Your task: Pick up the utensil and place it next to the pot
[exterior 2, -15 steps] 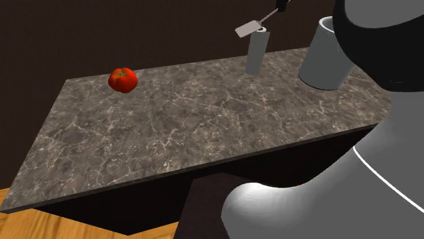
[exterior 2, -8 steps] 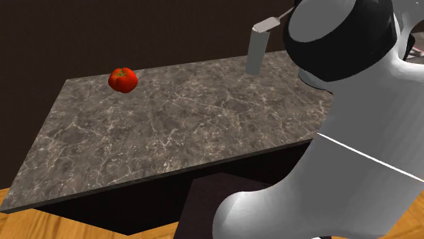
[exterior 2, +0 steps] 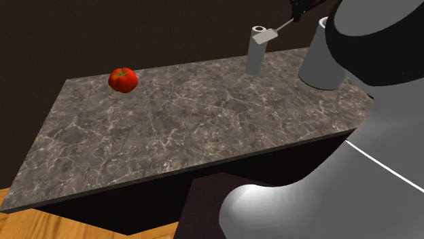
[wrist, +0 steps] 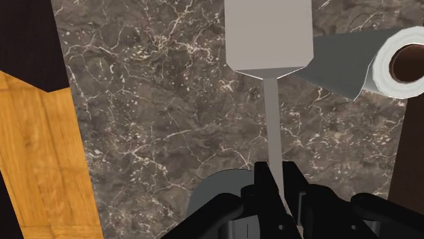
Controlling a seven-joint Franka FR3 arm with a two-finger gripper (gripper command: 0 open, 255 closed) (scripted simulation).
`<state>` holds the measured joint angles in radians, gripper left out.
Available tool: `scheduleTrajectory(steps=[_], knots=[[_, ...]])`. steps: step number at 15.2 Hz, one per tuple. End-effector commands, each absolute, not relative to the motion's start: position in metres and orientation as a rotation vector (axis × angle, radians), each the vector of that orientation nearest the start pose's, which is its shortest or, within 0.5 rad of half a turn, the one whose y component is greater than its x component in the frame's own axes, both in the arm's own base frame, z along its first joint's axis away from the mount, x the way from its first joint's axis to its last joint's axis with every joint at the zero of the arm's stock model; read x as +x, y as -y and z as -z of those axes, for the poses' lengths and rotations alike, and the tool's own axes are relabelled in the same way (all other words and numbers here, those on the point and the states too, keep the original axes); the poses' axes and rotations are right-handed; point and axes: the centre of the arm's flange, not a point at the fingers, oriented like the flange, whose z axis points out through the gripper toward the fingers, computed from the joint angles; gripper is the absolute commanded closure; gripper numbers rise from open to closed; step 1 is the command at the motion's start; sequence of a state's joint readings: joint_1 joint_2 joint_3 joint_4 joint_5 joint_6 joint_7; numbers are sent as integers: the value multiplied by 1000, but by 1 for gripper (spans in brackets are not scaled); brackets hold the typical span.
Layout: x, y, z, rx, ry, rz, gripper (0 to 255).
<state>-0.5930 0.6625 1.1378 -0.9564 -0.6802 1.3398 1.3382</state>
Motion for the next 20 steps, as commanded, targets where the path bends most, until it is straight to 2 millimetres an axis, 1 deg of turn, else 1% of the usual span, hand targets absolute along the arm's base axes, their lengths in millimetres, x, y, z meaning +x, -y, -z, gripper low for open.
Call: scheduleTrajectory(steps=[1, 20], knots=[[669, -7, -603, -2725, -1627, 91, 255], [669, -7, -502, -2725, -1627, 91, 255]])
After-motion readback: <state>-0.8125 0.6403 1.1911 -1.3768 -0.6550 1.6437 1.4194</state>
